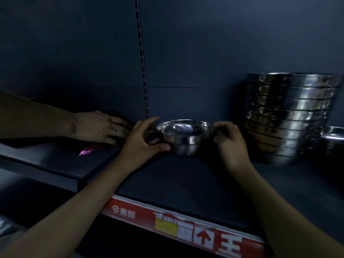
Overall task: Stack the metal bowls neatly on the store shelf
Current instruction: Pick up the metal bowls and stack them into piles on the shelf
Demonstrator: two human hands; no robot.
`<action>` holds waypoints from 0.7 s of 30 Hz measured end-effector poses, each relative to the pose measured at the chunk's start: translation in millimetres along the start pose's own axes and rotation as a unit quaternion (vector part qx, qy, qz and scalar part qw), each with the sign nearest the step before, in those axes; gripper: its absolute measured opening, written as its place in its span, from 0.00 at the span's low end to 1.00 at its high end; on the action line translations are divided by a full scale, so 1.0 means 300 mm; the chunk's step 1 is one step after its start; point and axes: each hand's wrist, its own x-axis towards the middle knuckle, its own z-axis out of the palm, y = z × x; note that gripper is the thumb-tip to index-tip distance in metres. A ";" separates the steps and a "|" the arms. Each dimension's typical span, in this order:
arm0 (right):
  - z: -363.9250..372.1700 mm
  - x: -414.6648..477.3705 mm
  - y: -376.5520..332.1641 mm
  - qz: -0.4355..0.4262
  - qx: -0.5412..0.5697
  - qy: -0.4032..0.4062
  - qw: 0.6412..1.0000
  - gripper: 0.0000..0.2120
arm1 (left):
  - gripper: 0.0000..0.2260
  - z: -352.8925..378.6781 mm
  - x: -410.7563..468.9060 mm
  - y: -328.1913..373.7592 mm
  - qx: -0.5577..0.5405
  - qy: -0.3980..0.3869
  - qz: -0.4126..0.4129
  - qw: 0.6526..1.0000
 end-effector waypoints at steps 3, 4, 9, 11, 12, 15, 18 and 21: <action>-0.005 -0.001 0.001 0.015 0.005 -0.005 1.000 0.12 | 0.35 0.002 0.000 -0.005 0.012 -0.008 -0.003 1.000; -0.003 -0.001 0.003 0.019 -0.001 -0.006 1.000 0.09 | 0.36 0.002 0.000 -0.007 0.015 -0.012 -0.004 1.000; 0.005 -0.020 -0.018 0.041 -0.038 -0.024 0.998 0.17 | 0.42 -0.013 0.012 -0.028 0.037 -0.042 -0.032 0.998; 0.002 -0.033 -0.028 0.038 -0.040 -0.044 0.998 0.19 | 0.41 -0.012 0.014 -0.023 0.037 -0.044 -0.038 0.998; 0.001 -0.039 -0.036 0.033 -0.041 -0.053 0.997 0.20 | 0.40 -0.009 0.013 -0.013 0.031 -0.041 -0.041 0.998; 0.007 -0.051 -0.078 0.028 -0.037 -0.063 0.997 0.22 | 0.38 -0.004 0.005 0.011 -0.009 -0.033 -0.057 0.998; 0.007 -0.050 -0.140 -0.001 -0.020 -0.035 0.999 0.22 | 0.44 -0.007 0.018 0.057 -0.054 -0.022 -0.063 0.996; -0.022 -0.031 -0.233 -0.054 -0.002 -0.018 0.998 0.20 | 0.46 -0.019 0.062 0.169 -0.092 0.009 -0.043 0.995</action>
